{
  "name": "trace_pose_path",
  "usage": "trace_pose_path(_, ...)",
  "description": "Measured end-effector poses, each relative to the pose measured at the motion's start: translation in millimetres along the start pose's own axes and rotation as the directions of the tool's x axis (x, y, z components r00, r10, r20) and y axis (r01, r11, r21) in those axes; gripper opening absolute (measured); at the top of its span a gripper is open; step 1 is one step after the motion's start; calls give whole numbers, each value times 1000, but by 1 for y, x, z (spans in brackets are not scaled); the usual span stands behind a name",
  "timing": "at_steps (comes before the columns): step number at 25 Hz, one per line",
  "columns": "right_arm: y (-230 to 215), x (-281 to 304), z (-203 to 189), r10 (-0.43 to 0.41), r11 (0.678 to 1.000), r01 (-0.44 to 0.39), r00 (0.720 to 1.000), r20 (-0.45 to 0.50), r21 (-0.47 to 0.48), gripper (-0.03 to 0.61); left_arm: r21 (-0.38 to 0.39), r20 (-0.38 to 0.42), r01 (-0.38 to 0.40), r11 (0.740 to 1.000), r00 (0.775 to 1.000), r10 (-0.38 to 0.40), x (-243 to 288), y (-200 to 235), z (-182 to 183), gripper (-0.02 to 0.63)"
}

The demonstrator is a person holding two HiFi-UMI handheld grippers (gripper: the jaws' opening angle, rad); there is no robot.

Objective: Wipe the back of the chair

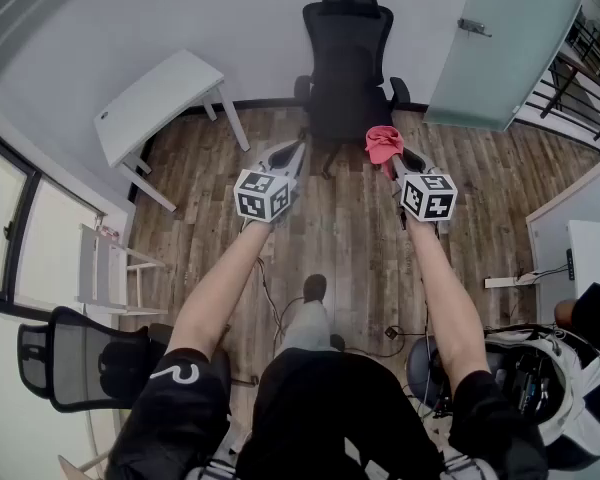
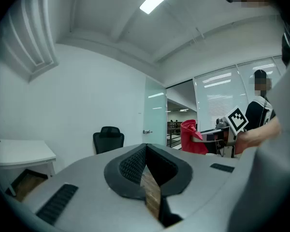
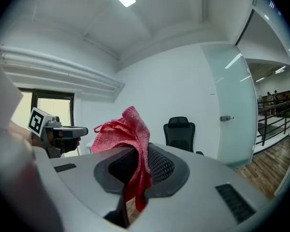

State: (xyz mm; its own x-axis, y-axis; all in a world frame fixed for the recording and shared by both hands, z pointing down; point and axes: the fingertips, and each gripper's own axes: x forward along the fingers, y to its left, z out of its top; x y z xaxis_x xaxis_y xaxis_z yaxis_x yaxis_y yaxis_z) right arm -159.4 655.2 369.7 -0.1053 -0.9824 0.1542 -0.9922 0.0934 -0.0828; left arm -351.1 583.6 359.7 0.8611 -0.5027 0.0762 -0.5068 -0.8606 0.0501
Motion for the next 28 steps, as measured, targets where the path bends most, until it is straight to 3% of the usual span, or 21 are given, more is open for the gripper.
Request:
trace_pose_path(13,-45,-16,2,-28,1000,27,999,27,15,66,23,-7,18,1000,1000,-18,39,-29,3,25)
trace_pose_path(20,-87,25,14,-14,1000,14,1000,17,6,66,16,7,34,999,999,-34,105,-15,12,25)
trace_pose_path(28,-147,100,24,-1,1000,1,1000,-1,4,67,-4,-1,29,1000,1000,-29,197,29,13,26)
